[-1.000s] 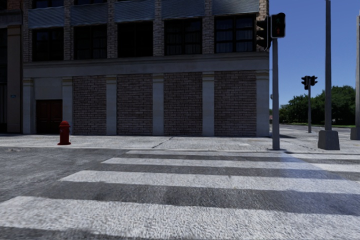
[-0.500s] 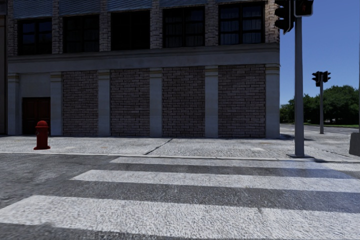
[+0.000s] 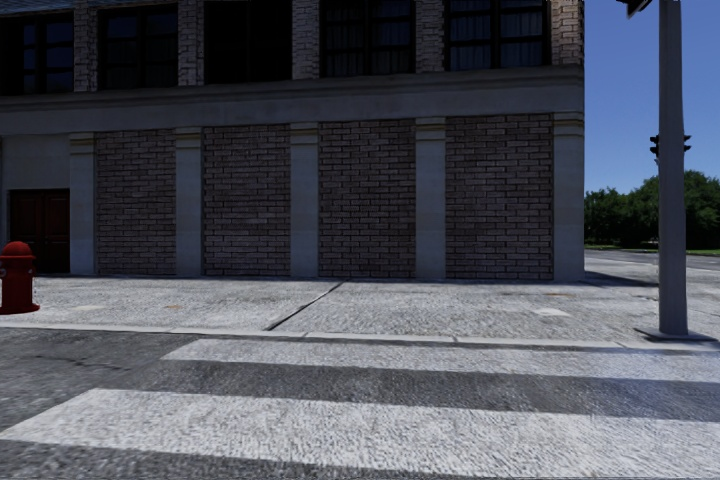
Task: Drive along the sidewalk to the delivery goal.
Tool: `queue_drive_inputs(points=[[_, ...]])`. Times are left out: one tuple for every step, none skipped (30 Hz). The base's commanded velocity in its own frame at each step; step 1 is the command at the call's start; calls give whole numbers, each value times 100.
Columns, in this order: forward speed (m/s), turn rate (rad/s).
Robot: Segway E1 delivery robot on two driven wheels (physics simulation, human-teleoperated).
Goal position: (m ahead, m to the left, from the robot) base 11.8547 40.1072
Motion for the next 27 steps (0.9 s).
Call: queue_drive_inputs(points=[[200,0],[200,0],[200,0],[200,0],[200,0],[200,0],[200,0],[200,0],[200,0],[200,0],[200,0],[200,0],[200,0],[200,0],[200,0],[200,0],[200,0],[200,0],[200,0],[200,0],[200,0],[200,0],[200,0],[200,0],[200,0],[200,0],[200,0]])
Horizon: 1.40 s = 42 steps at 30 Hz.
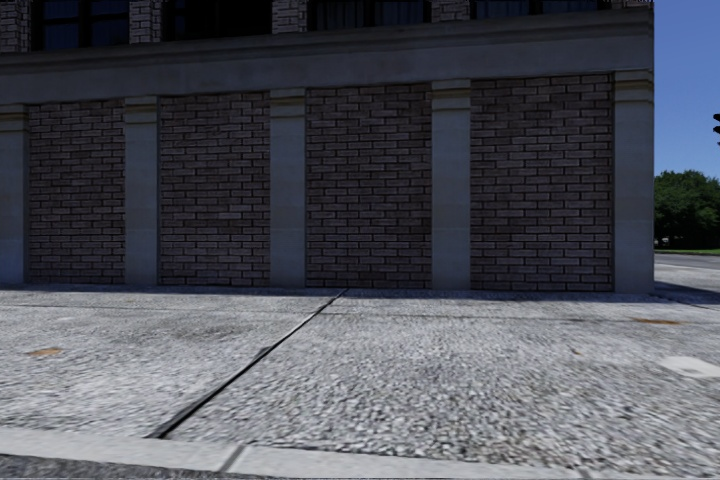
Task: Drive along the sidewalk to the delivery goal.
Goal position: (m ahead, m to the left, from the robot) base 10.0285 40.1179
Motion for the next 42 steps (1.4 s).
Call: queue_drive_inputs(points=[[200,0],[200,0],[200,0],[200,0],[200,3],[200,13],[200,19],[200,19],[194,26],[184,33],[170,38],[164,44],[164,44],[161,46],[160,46],[159,47],[158,47],[158,47],[158,47],[158,48],[158,48],[158,48],[158,48],[158,48],[158,48],[158,48],[158,48],[158,48],[158,49],[158,50],[158,50],[158,52],[158,52],[158,52],[158,52],[158,52],[158,52],[158,53],[158,54],[158,54],[158,55],[158,57]])
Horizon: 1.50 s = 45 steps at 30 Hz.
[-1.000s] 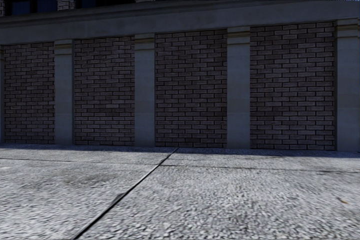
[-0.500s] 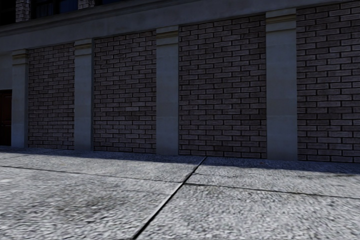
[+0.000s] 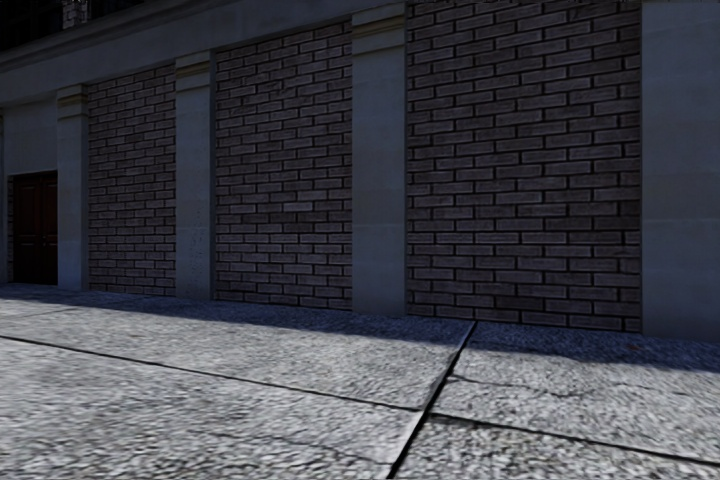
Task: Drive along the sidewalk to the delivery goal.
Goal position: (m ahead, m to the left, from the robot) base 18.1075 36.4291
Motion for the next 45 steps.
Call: queue_drive_inputs(points=[[158,57],[158,57],[158,58],[158,58],[158,61],[158,63],[158,63],[158,66],[158,67],[158,68],[158,68],[158,68],[158,68],[158,68],[158,68],[158,68],[158,68],[158,68],[158,68],[158,68],[158,68],[158,68],[163,68],[163,68],[200,68],[200,68],[200,68],[200,67],[200,67],[200,67],[200,67],[200,67],[200,67],[200,67],[200,67],[200,66],[200,66],[200,66],[200,66],[200,66],[200,65],[200,65],[200,64],[200,64],[200,64]])
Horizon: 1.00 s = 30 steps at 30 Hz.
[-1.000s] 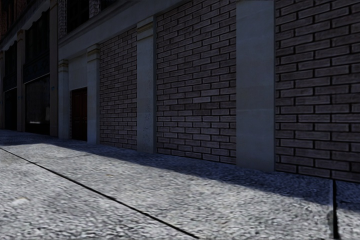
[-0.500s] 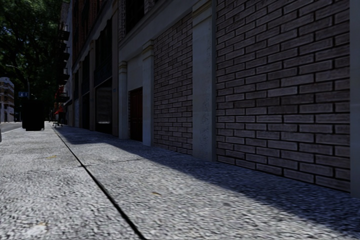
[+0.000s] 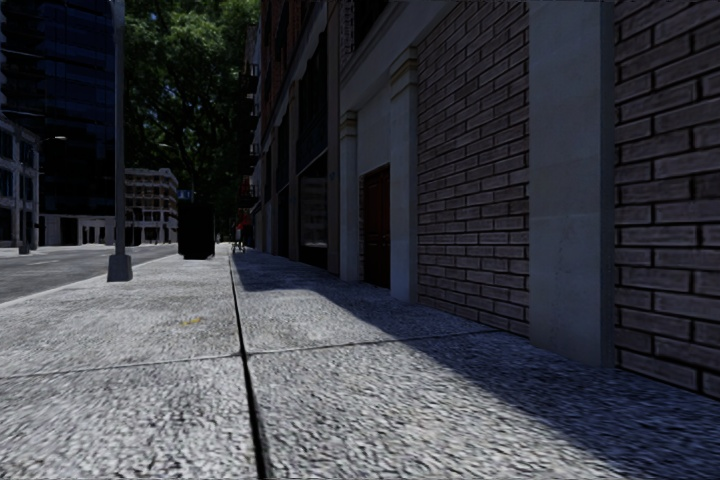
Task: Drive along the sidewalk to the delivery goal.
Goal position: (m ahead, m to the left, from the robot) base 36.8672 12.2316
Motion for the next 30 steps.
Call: queue_drive_inputs(points=[[200,64],[200,64],[200,64],[200,64],[200,63],[200,63],[200,63],[200,63],[200,63],[200,63],[200,62],[200,59],[200,59],[200,58],[200,-5],[200,0],[200,0],[200,0],[200,0],[200,0],[200,0],[200,0],[200,0],[200,0],[200,0],[200,0],[200,0],[200,0],[200,0],[200,0]])
